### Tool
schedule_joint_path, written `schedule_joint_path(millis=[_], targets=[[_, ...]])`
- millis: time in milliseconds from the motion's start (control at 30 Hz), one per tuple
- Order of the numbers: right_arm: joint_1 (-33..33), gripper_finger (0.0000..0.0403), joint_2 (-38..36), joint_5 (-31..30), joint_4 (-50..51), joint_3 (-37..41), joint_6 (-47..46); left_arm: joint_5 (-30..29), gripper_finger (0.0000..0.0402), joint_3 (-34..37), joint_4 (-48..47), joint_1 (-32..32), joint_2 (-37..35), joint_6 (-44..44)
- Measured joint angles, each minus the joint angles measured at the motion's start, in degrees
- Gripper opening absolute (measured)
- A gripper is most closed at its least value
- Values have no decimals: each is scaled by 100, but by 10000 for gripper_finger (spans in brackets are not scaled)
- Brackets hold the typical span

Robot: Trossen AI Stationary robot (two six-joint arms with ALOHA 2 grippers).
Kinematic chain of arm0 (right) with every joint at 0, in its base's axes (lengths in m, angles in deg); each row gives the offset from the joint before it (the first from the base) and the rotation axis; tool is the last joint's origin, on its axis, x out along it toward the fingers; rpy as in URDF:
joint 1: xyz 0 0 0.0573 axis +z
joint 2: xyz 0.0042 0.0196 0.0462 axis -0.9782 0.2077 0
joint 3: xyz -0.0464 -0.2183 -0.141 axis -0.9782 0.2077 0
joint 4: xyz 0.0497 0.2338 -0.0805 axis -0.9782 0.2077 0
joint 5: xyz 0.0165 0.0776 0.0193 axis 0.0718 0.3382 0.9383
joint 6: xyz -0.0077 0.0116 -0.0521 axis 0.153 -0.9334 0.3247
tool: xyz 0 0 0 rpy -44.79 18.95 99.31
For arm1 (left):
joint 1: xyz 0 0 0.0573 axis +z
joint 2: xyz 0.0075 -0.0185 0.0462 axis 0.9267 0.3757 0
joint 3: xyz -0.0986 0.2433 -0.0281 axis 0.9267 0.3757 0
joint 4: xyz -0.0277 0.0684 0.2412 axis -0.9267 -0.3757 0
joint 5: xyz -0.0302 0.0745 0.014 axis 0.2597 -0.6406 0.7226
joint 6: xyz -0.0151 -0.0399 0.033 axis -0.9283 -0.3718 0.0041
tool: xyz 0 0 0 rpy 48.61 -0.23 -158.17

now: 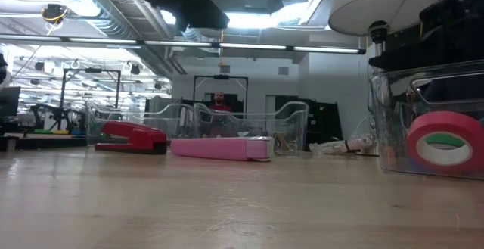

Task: Pick and place Stapler, Stapler remover, tape
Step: Put the red stapler into the top left transparent bin

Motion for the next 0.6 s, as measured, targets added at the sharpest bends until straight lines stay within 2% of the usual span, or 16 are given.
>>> schedule_joint_path(millis=[200,433,600], targets=[[0,239,127,-2,-4,0,-42,-88,127,-13,-555,0,0,82],[0,239,125,0,-13,0,-70,-57,127,-708,-3003,-85,86,95],[0,239,123,-2,-13,-2,-78,595,127,-890,-3602,-232,211,828]])
